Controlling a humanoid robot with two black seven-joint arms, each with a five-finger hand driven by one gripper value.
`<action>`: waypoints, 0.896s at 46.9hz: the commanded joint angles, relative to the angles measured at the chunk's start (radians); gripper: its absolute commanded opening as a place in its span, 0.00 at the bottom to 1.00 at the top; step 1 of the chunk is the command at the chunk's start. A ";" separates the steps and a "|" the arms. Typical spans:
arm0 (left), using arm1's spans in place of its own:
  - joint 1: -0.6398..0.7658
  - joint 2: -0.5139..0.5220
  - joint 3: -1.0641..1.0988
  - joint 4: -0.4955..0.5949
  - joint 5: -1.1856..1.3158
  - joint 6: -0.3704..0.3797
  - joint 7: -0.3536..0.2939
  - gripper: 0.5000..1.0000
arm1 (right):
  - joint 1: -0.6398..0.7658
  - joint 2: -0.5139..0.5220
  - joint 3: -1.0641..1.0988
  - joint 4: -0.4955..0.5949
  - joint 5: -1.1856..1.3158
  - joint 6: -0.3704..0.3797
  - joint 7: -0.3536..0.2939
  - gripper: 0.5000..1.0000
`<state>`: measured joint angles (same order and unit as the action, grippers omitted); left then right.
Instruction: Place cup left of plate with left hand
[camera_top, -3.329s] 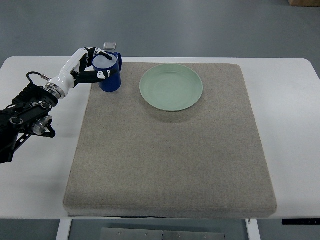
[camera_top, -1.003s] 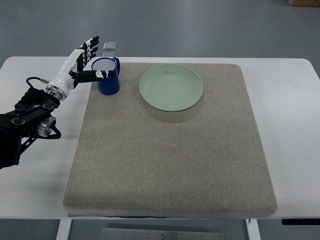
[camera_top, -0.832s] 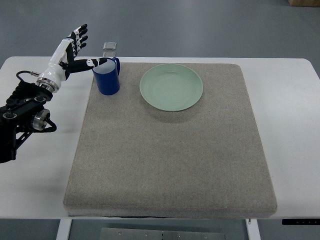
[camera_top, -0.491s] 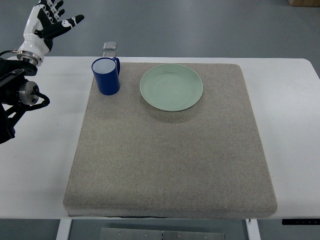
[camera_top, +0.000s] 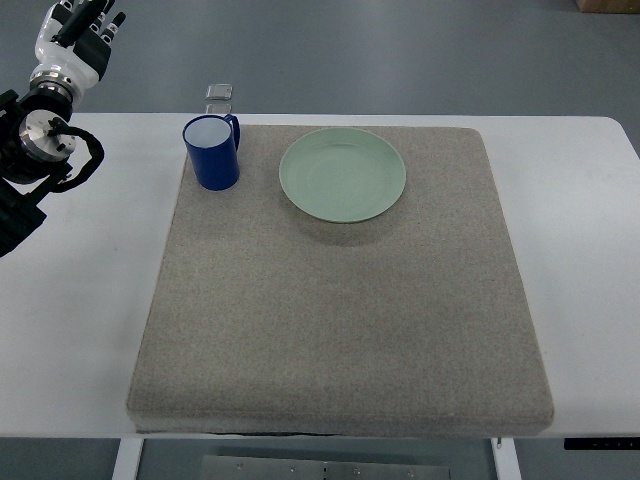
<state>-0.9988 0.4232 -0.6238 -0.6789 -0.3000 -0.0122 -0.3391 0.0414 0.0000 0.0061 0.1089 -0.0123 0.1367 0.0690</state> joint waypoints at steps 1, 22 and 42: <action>0.008 -0.006 -0.010 0.013 -0.004 -0.090 0.000 1.00 | 0.000 0.000 0.000 0.000 0.000 0.000 0.000 0.87; 0.032 -0.063 -0.028 0.154 0.012 -0.287 -0.001 1.00 | 0.000 0.000 0.000 0.000 0.000 0.000 0.000 0.87; 0.042 -0.070 -0.019 0.154 0.038 -0.304 -0.001 1.00 | 0.000 0.000 0.000 0.000 0.000 0.000 0.000 0.87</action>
<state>-0.9641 0.3564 -0.6428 -0.5246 -0.2755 -0.3071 -0.3406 0.0414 0.0000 0.0061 0.1089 -0.0123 0.1364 0.0690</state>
